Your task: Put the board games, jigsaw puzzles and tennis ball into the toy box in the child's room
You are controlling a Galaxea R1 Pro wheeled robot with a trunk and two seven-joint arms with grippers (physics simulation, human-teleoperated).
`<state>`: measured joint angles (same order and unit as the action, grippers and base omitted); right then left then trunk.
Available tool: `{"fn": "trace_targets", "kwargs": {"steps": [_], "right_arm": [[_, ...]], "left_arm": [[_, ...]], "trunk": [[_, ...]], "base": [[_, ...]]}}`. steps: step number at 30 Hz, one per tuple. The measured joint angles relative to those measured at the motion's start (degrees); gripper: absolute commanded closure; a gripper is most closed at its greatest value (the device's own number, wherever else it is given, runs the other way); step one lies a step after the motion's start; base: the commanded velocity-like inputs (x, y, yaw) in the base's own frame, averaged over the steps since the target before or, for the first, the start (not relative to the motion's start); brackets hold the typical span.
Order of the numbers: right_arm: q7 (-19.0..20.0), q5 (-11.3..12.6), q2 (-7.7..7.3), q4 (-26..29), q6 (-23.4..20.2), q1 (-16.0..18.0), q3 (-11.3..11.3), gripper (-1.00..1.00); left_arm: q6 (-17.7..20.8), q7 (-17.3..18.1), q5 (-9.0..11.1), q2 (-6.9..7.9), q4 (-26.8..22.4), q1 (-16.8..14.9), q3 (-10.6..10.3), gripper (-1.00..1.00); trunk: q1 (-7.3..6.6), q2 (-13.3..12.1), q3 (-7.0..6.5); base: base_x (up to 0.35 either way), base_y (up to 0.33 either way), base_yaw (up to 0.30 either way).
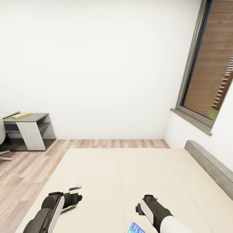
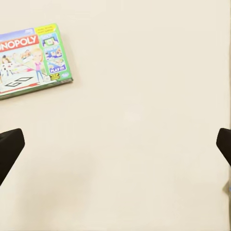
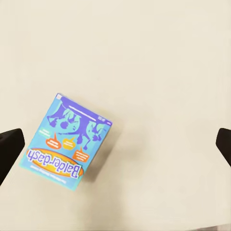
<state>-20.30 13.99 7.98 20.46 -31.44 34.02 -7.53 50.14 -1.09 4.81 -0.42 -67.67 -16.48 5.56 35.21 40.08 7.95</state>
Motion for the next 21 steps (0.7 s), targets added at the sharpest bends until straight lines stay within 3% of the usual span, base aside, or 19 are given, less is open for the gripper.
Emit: {"fn": "trace_targets", "kwargs": {"steps": [21], "right_arm": [[0.0,0.0,0.03,0.0,0.0,0.0,-0.2,-1.0]], "left_arm": [[-0.1,0.2,0.0,0.14,-0.3,0.0,0.0,-1.0]], "trunk": [[0.0,0.0,1.98]], "base": [[0.0,0.0,0.0]]}}
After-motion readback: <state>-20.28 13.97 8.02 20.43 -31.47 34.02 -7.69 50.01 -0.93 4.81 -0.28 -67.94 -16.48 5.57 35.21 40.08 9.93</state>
